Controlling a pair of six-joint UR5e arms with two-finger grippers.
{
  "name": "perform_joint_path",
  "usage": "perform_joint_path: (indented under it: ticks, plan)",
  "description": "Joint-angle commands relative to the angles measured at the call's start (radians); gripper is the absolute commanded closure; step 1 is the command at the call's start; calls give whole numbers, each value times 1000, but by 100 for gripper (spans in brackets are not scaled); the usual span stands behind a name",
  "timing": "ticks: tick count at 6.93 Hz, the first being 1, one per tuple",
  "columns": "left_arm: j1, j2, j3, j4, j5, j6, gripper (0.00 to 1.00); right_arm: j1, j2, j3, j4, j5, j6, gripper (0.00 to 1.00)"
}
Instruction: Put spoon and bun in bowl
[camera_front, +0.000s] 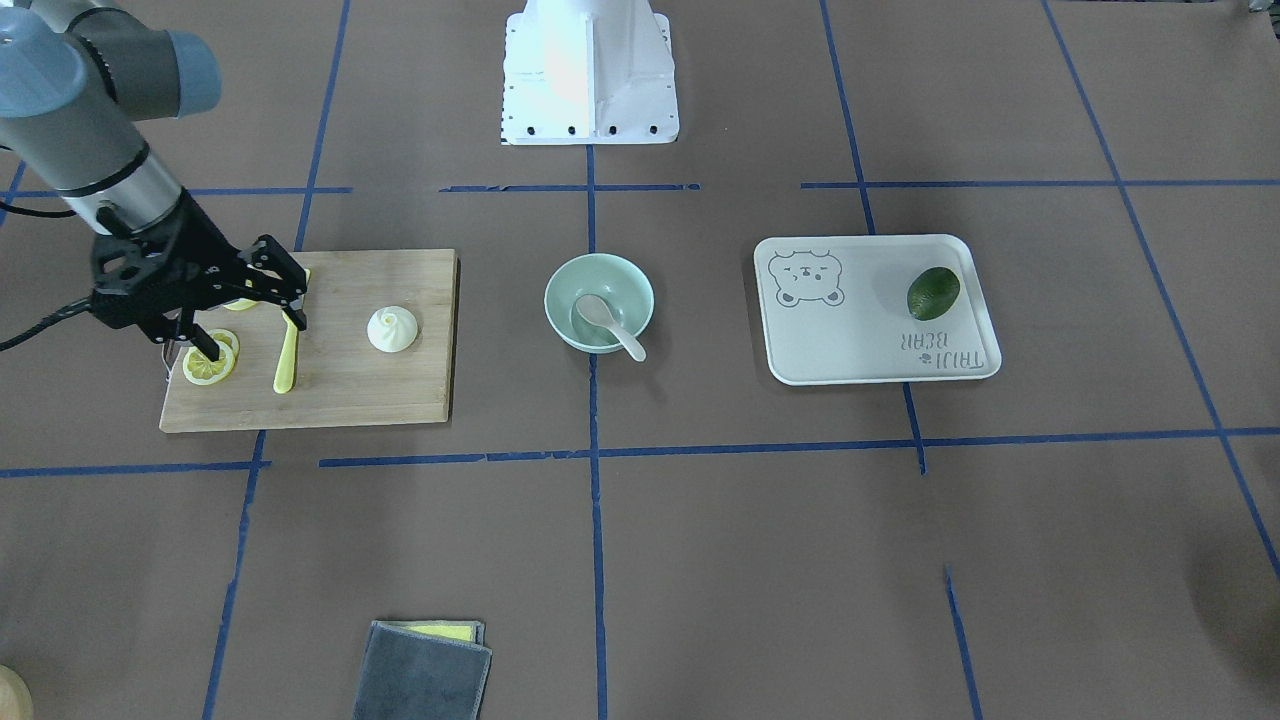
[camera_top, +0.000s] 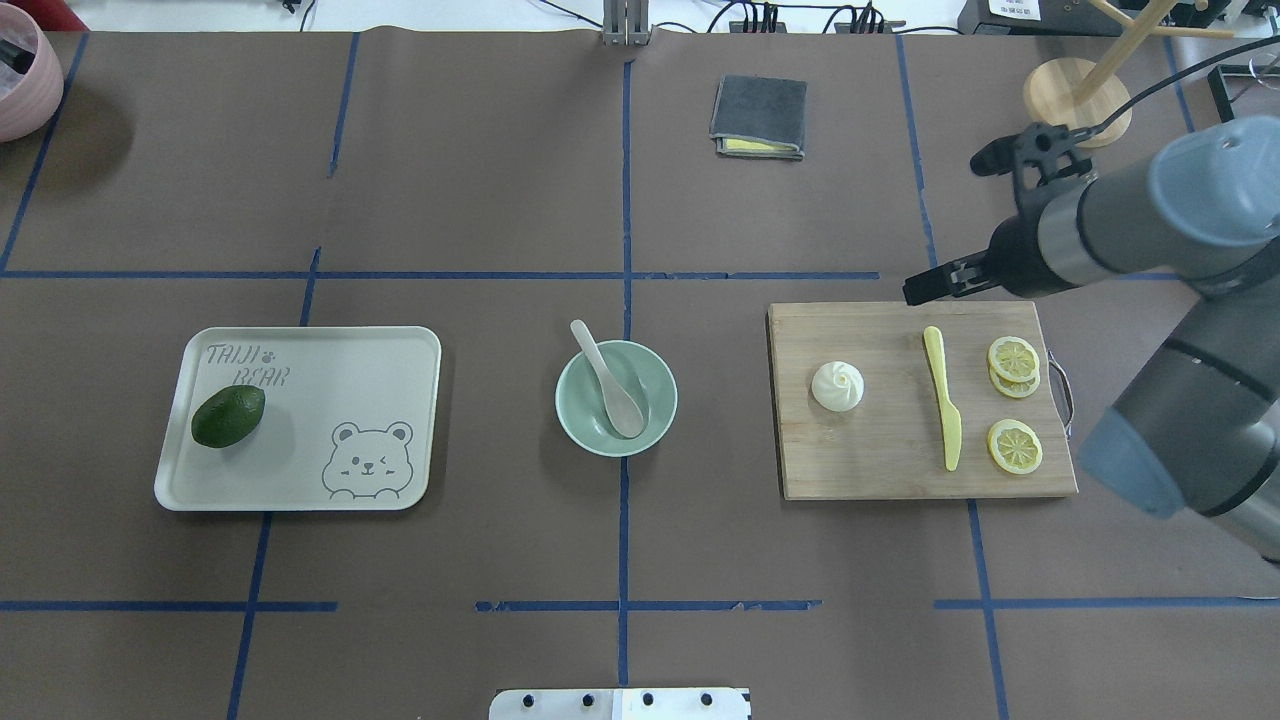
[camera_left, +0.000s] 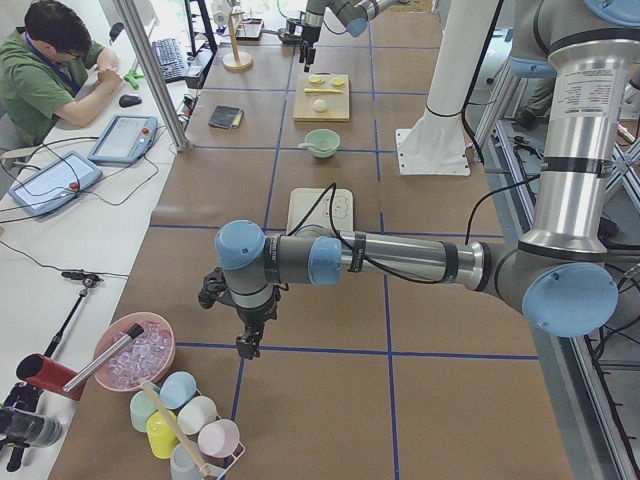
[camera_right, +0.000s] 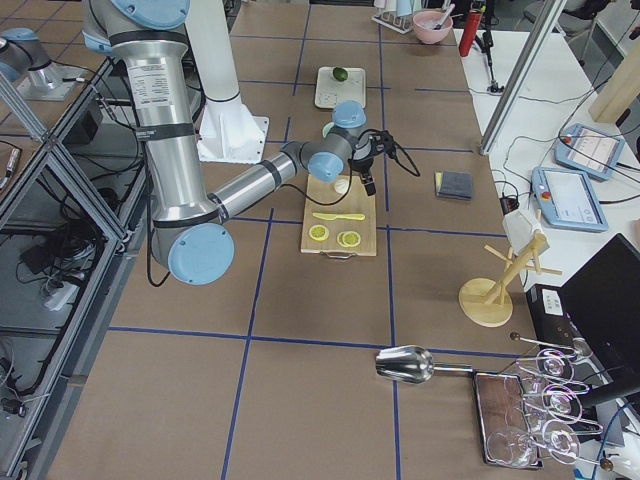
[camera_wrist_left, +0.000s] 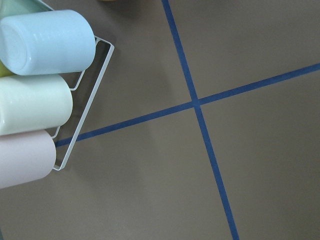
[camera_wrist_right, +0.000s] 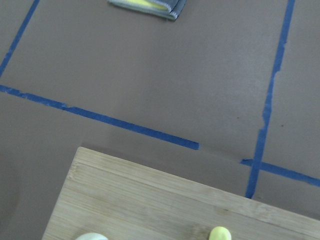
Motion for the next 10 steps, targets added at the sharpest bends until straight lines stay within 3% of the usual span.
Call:
perform_joint_path:
  ticks: [1,2,6,7,8,10]
  plan:
    - [-3,1,-2,-2,-23,-2,0,-195,74,-36,-10,-194,145,2]
    - [-3,2,0,-3,-29,0,0,-250,76,-43,-12,-266,152,8]
    - [-3,4,0,-3,-51,4,0,-266,66,-38,-107,-271,151,33]
    - [-3,4,0,-3,-51,4,0,-268,72,-37,-134,-265,149,73]
    - [-3,5,0,-5,-51,4,0,-271,77,-32,-162,-261,149,100]
    - [-3,4,0,-3,-51,4,0,-271,79,-28,-162,-261,149,100]
